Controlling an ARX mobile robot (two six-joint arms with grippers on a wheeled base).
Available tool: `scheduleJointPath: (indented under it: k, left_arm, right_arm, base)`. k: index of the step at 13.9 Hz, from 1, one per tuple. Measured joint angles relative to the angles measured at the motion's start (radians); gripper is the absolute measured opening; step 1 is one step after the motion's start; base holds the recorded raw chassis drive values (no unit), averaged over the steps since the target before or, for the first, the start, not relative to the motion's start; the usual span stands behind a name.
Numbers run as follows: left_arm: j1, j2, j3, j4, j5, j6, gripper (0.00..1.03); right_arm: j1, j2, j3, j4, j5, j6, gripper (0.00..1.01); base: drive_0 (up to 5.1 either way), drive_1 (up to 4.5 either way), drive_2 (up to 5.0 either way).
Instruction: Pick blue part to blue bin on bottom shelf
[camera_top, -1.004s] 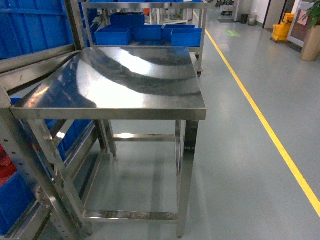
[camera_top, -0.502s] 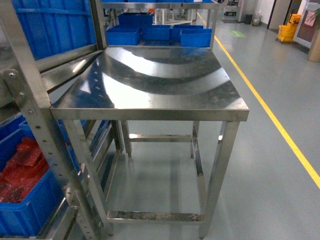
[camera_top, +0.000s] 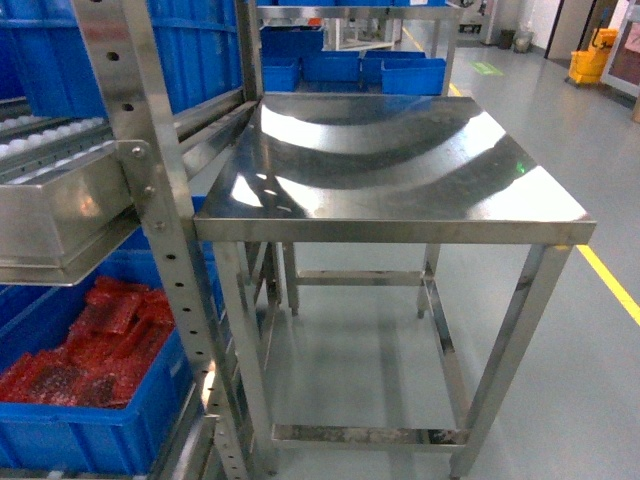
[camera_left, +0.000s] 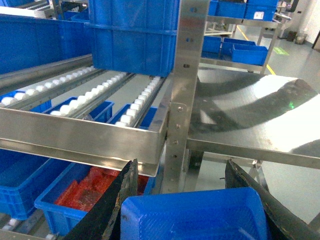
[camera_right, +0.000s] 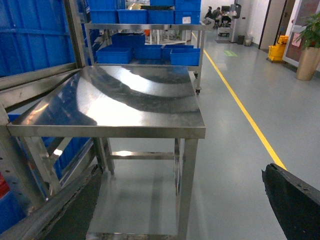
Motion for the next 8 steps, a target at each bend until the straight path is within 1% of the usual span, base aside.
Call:
scheduleJointPath:
  k: [8]
  left_arm:
    - [0.000,0.000,0.000,0.002,0.000,0.000,0.43]
  right_arm:
    - [0.000,0.000,0.000,0.001,0.000,0.000,0.98]
  base:
    - [-5.0,2.42,2.4]
